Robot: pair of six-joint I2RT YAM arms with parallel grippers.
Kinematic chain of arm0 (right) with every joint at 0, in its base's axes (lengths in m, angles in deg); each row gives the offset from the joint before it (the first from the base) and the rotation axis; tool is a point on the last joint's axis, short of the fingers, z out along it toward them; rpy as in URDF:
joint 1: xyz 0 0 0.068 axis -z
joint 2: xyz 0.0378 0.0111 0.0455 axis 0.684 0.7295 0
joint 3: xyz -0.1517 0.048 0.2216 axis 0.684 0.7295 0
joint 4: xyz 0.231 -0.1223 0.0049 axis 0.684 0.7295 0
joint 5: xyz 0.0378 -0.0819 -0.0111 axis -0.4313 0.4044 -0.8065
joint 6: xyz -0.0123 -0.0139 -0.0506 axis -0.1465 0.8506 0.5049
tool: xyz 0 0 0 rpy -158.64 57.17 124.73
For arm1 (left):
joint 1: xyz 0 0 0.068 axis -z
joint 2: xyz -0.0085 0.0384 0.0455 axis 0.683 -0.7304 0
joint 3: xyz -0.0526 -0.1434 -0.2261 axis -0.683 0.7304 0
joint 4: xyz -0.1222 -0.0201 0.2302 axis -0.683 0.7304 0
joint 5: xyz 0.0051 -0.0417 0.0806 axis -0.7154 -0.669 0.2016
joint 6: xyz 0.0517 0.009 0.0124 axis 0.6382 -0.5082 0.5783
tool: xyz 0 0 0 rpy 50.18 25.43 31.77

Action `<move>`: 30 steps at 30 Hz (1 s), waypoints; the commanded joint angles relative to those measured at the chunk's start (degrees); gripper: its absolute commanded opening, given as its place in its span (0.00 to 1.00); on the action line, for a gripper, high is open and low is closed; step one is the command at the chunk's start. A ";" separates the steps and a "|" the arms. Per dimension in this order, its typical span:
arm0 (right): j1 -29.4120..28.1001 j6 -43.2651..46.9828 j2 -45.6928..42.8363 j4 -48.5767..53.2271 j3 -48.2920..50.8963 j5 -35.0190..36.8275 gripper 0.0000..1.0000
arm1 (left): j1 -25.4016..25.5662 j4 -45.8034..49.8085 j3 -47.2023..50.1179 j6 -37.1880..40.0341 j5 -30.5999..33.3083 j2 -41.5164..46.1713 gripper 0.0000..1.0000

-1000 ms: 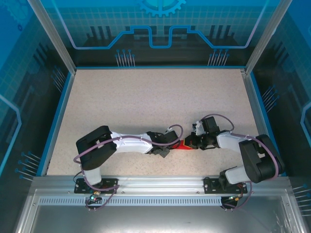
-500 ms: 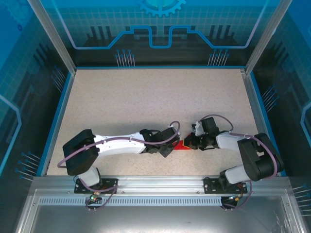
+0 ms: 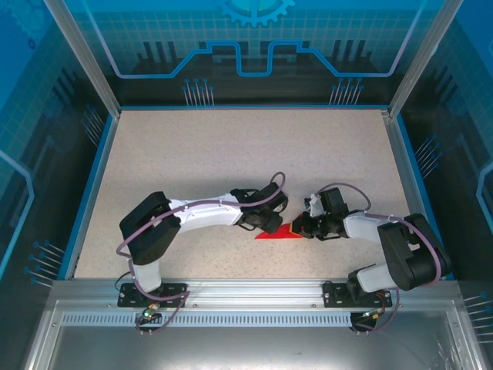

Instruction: Fold a paper plane with a square sheet of paper (pick it up from the middle)

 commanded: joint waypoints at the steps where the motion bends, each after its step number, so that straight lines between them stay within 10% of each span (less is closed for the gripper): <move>1: -1.18 0.01 0.15 3.29 1.60 1.56 0.00 | 0.93 0.44 -0.04 0.11 -3.97 -0.61 0.37; 11: -1.09 0.09 1.14 2.91 0.42 0.35 0.00 | 3.83 -0.64 2.46 11.69 7.33 -2.76 0.46; 30: -0.91 1.39 2.11 4.91 -2.37 -0.11 0.00 | 3.82 0.32 2.70 14.82 0.72 -4.22 0.53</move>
